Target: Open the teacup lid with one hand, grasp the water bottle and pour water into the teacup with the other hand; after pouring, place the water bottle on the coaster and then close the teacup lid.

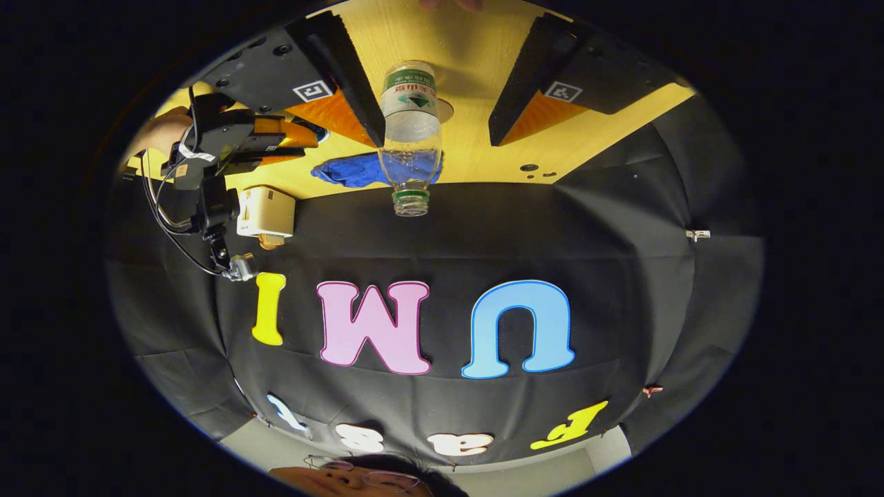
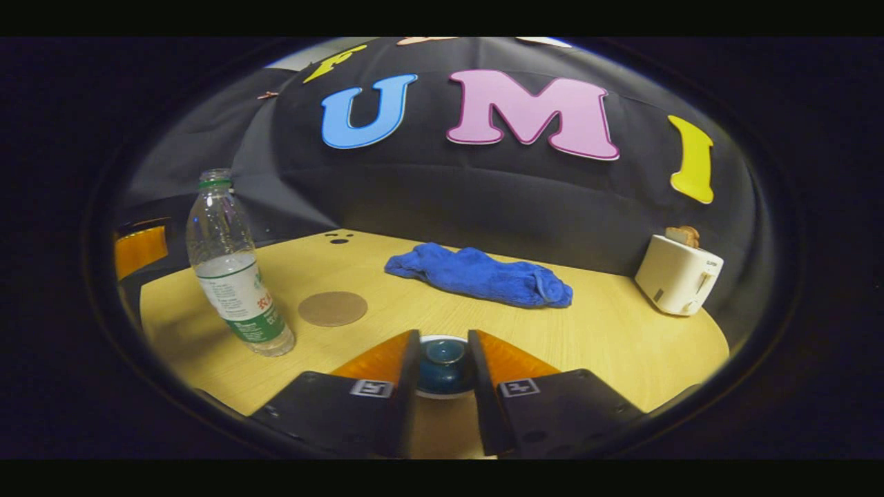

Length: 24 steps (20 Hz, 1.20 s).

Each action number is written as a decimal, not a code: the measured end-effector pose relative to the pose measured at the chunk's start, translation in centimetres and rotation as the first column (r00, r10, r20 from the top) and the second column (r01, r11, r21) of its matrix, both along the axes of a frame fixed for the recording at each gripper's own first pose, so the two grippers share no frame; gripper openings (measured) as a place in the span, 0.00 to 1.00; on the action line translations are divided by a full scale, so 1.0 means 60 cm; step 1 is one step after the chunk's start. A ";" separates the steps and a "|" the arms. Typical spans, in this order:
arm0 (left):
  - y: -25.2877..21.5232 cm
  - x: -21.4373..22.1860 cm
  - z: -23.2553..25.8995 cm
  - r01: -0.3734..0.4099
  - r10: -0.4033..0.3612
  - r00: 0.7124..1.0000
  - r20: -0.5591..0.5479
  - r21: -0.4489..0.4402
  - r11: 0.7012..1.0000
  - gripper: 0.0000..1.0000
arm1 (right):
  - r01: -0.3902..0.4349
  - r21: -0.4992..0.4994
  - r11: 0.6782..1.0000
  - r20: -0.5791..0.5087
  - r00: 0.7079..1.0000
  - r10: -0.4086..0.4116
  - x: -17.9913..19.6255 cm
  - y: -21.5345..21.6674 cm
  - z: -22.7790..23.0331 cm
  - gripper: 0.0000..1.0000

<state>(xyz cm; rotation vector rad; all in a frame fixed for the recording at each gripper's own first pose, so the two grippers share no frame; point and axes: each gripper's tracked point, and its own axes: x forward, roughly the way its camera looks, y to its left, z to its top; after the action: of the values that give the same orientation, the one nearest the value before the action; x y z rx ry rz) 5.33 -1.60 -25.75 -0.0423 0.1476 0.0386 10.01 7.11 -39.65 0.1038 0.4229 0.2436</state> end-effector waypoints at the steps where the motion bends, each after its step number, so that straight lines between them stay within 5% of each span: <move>1: -0.001 0.001 -0.002 0.001 -0.001 1.000 -0.003 -0.003 1.000 0.95 | 0.002 0.012 1.000 -0.004 1.000 -0.002 0.000 -0.004 0.001 0.33; 12: -0.037 0.028 -0.085 0.050 -0.051 0.996 -0.076 -0.018 0.999 0.95 | 0.026 0.013 1.000 0.123 0.992 -0.028 0.008 -0.052 0.093 0.28; 14: -0.040 0.040 -0.105 0.049 -0.051 0.994 -0.099 -0.024 0.999 0.95 | 0.032 -0.006 0.999 0.140 0.990 -0.031 0.002 -0.074 0.108 0.36; 15: -0.041 0.047 -0.114 0.049 -0.052 0.993 -0.106 -0.027 0.998 0.95 | 0.037 -0.008 0.999 0.143 0.989 -0.035 -0.001 -0.086 0.113 0.27; 24: -0.053 0.093 -0.150 0.062 -0.067 0.989 -0.130 -0.047 0.997 0.95 | 0.111 -0.031 0.993 0.131 0.986 -0.106 -0.025 -0.167 0.116 0.32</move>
<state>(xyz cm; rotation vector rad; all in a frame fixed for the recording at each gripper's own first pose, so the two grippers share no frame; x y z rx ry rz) 10.93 -4.80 -34.75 -0.0777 0.2815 -0.0266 8.50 -2.94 -32.70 0.0730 0.2918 0.1342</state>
